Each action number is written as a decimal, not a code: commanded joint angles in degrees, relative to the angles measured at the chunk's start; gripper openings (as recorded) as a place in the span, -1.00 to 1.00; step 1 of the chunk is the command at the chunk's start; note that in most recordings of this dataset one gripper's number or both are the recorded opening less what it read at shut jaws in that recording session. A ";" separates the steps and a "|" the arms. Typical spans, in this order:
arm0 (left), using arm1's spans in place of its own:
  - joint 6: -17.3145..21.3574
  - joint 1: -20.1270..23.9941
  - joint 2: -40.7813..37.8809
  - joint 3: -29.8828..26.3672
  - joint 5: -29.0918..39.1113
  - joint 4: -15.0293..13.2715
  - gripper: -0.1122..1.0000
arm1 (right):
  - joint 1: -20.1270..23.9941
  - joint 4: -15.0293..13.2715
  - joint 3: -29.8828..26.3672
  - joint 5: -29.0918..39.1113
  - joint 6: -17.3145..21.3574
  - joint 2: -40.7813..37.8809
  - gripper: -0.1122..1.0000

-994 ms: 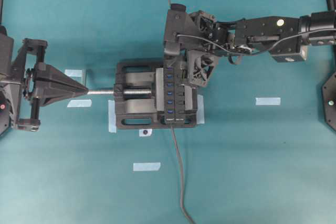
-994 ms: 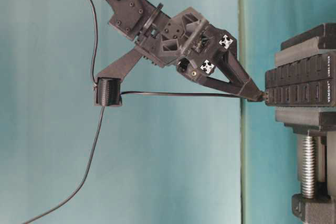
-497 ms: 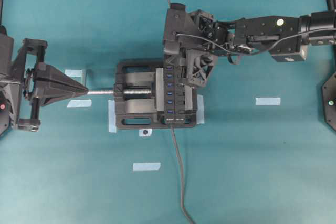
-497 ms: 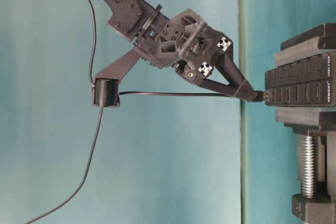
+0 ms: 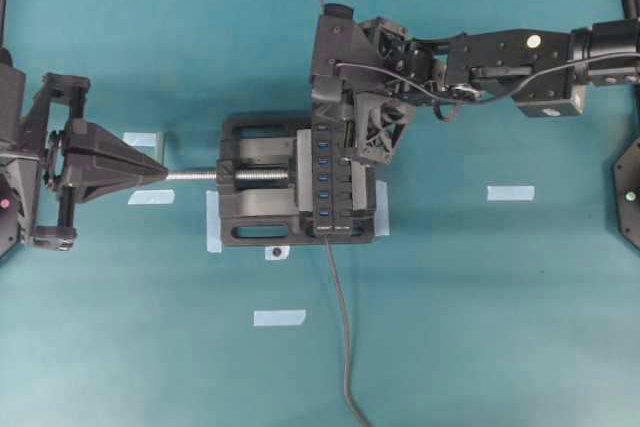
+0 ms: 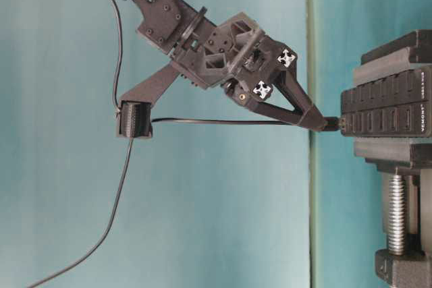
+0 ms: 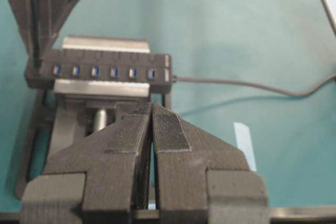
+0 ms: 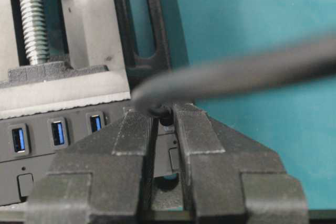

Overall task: Insert the USB into the second port from the front of the fixed hub.
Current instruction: 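Close the right gripper on the black USB plug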

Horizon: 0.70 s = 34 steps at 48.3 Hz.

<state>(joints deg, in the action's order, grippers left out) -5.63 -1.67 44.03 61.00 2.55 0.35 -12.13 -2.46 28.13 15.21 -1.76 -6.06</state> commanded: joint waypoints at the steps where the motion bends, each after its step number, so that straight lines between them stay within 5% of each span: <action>1: -0.09 -0.09 0.09 -0.62 -0.44 0.09 -0.80 | 0.18 0.26 -1.41 -0.26 0.18 1.85 -0.58; 34: -0.09 -0.09 0.09 -0.62 -0.62 0.09 -0.80 | 0.79 1.32 -3.69 5.10 2.20 7.73 -0.59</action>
<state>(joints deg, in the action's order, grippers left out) -5.63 -1.67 44.12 61.17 2.46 0.35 -11.87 -1.32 26.02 19.78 -0.44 -0.70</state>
